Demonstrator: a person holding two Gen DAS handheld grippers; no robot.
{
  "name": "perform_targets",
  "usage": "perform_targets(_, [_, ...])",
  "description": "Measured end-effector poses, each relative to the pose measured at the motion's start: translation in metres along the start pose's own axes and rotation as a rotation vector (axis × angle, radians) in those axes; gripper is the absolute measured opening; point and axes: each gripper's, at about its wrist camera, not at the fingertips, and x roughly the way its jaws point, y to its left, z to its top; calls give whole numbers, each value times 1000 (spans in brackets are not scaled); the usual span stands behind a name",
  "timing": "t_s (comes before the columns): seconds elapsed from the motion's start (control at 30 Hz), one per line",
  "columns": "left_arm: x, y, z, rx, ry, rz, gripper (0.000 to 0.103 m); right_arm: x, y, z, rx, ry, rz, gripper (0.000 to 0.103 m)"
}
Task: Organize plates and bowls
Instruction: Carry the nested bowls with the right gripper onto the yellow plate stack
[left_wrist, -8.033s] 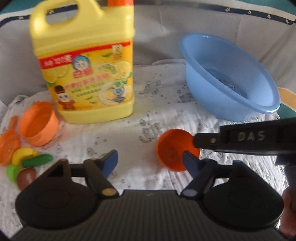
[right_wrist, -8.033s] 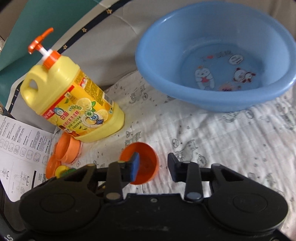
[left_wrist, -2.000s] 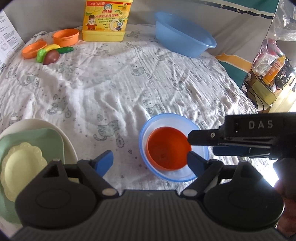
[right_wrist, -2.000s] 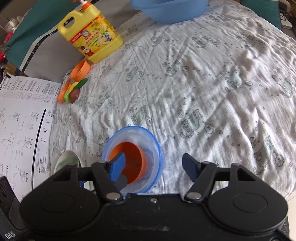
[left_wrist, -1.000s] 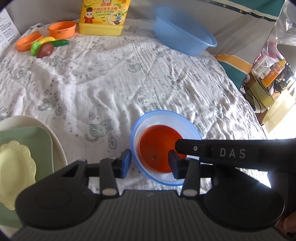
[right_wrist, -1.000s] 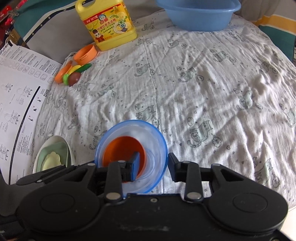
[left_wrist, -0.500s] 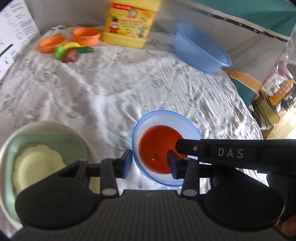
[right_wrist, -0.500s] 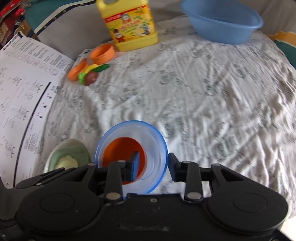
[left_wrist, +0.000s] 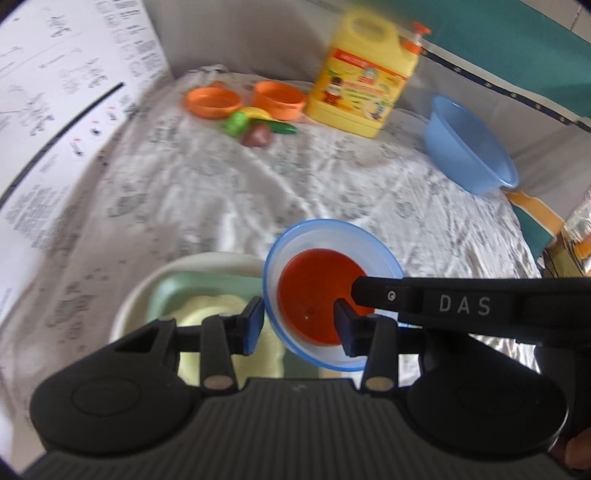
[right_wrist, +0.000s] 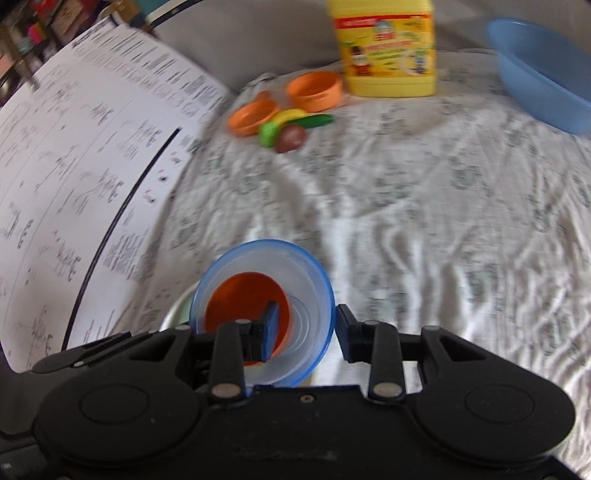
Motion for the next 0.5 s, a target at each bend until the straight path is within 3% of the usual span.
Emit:
perform_targets(0.27, [-15, 41, -5, -42, 1, 28, 40, 15, 45, -1, -68, 45, 31, 34])
perform_targets(0.5, [-16, 60, -11, -63, 22, 31, 40, 22, 56, -8, -82, 81, 35, 34])
